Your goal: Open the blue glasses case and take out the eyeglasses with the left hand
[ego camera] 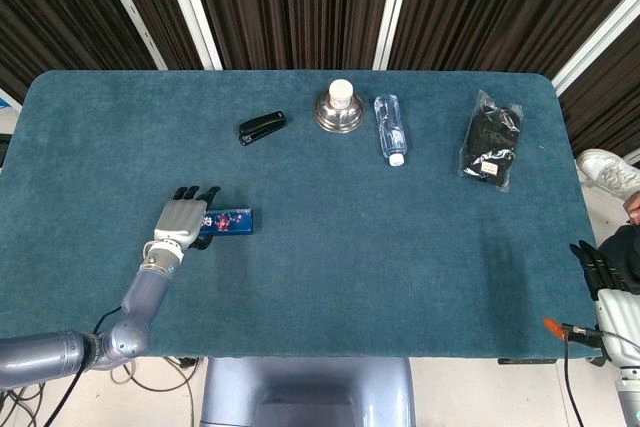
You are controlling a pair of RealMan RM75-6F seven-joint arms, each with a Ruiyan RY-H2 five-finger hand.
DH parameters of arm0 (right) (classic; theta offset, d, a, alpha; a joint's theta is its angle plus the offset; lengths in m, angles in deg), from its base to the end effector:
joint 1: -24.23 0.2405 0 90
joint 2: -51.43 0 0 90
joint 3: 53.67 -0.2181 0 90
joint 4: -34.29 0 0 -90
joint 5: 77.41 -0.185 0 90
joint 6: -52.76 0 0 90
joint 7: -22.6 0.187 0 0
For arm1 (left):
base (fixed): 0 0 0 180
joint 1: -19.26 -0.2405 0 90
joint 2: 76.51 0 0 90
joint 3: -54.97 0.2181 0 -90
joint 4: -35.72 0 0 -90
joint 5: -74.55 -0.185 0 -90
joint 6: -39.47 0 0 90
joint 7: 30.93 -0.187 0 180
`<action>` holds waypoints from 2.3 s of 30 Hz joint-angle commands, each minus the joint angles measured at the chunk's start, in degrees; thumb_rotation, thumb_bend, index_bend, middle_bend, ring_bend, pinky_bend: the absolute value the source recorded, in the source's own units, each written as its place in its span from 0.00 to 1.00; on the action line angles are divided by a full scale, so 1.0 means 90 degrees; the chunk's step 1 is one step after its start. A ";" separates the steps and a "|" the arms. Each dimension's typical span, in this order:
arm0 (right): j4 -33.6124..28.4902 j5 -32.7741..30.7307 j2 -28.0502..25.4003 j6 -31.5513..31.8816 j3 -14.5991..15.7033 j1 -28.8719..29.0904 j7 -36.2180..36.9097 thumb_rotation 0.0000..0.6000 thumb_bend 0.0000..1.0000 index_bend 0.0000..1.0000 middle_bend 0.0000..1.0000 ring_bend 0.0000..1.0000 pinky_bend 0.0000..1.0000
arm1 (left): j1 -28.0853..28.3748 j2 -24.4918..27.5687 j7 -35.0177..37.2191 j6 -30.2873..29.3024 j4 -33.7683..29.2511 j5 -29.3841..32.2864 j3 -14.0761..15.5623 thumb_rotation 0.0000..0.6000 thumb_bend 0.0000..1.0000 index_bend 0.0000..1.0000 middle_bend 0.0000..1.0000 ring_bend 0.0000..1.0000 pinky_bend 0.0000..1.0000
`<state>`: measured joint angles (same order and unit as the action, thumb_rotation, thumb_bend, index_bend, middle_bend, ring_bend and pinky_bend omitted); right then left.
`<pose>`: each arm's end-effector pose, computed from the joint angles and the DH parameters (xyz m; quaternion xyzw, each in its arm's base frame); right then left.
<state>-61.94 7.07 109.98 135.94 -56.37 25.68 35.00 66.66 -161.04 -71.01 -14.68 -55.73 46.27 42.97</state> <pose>-0.2808 -0.2016 0.1821 0.5385 -0.4727 0.4125 0.5625 -0.1524 0.3610 -0.0018 -0.7034 -0.4754 -0.2267 0.4773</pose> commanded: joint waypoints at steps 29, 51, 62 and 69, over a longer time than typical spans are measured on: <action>-0.0021 -0.0015 -0.0002 -0.0006 -0.0004 0.0003 -0.0022 1.00 0.20 0.00 0.00 0.00 0.20 | 0.0191 -0.0021 0.0385 -0.0065 0.0050 -0.0061 0.0283 1.00 0.46 0.02 0.26 0.00 0.02; -0.0031 -0.0027 -0.0005 -0.0011 -0.0005 0.0002 -0.0030 1.00 0.20 0.00 0.00 0.00 0.20 | 0.0294 -0.0037 0.0560 -0.0059 0.0180 -0.0092 0.0337 1.00 0.49 0.03 0.27 0.00 0.02; -0.0037 -0.0037 -0.0007 -0.0013 -0.0008 0.0001 -0.0030 1.00 0.20 0.00 0.00 0.00 0.20 | 0.0344 -0.0040 0.0592 0.0004 0.0231 -0.0034 0.0393 1.00 0.57 0.03 0.26 0.00 0.02; -0.0042 -0.0040 -0.0010 -0.0016 -0.0008 0.0001 -0.0033 1.00 0.20 0.00 0.00 0.00 0.20 | 0.0387 -0.0023 0.0586 0.0051 0.0225 0.0003 0.0425 1.00 0.63 0.03 0.26 0.00 0.02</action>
<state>-62.32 6.71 109.89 135.80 -56.44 25.69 34.71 70.12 -161.26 -65.73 -14.25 -53.71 46.29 46.77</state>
